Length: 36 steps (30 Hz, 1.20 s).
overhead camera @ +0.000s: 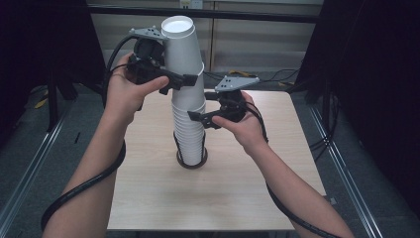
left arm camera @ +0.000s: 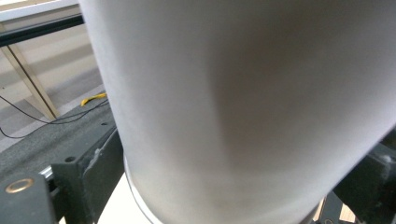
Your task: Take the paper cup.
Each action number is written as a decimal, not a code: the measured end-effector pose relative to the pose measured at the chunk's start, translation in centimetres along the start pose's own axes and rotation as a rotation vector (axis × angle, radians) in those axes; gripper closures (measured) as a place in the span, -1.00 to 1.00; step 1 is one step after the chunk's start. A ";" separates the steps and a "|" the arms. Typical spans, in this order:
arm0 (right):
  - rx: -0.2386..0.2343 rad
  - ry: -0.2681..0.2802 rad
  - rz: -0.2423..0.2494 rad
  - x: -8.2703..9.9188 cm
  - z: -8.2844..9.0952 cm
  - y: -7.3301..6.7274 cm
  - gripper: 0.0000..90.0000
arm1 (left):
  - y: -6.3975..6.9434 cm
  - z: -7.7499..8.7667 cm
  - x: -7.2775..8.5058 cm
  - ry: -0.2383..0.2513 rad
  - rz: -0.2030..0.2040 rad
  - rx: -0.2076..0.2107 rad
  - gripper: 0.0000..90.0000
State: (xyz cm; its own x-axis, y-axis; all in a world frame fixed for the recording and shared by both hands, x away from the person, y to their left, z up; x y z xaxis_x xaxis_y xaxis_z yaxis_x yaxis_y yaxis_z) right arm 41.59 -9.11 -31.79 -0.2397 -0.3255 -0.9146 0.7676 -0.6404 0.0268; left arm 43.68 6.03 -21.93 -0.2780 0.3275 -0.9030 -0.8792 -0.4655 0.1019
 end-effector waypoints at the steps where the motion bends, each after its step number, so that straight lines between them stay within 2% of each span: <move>1: 0.000 0.000 0.000 0.0 0.0 0.0 -0.66 | 0.0 0.1 0.0 0.005 0.003 0.003 -0.83; 9: 0.003 0.000 0.003 0.0 0.0 0.0 -0.66 | 0.2 0.8 -0.4 0.043 0.013 0.017 -0.83; 18: 0.004 0.000 0.005 0.0 0.0 0.0 -0.66 | -0.1 1.9 -0.6 0.059 0.004 -0.009 -0.83; 20: 0.006 -0.001 0.007 0.0 0.0 0.0 -0.65 | 0.0 2.2 -0.5 0.064 0.011 -0.003 -0.83; 28: 0.006 -0.004 0.007 0.2 0.1 0.1 -0.66 | -0.3 3.4 0.4 0.066 0.022 -0.007 -0.82; 29: 0.004 -0.004 0.006 0.3 0.1 0.1 -0.66 | -0.5 3.8 0.7 0.066 0.019 -0.019 -0.82; 31: 0.005 -0.007 0.007 0.3 0.2 0.1 -0.66 | -0.5 4.0 0.9 0.066 0.026 -0.012 -0.82; 36: 0.000 -0.007 0.009 0.4 0.4 0.0 -0.66 | -1.0 5.1 2.0 0.059 0.036 -0.025 -0.82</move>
State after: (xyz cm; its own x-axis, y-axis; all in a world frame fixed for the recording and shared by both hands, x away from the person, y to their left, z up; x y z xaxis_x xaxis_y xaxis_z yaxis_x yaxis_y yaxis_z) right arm 41.26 -9.58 -31.98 -0.2369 -0.3363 -0.9115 0.7699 -0.6372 0.0350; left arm 42.00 11.35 -21.70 -0.2853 0.2610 -0.9222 -0.8589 -0.4967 0.1251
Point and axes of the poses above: each handheld gripper's, and its own axes: z roughly backward along the jaws, x roughly out of its underside, y roughly to its right, the point moved 5 cm from there along -z, roughly forward along the jaws, and after that the axes turned 5 degrees about x, right-handed, at the moved point
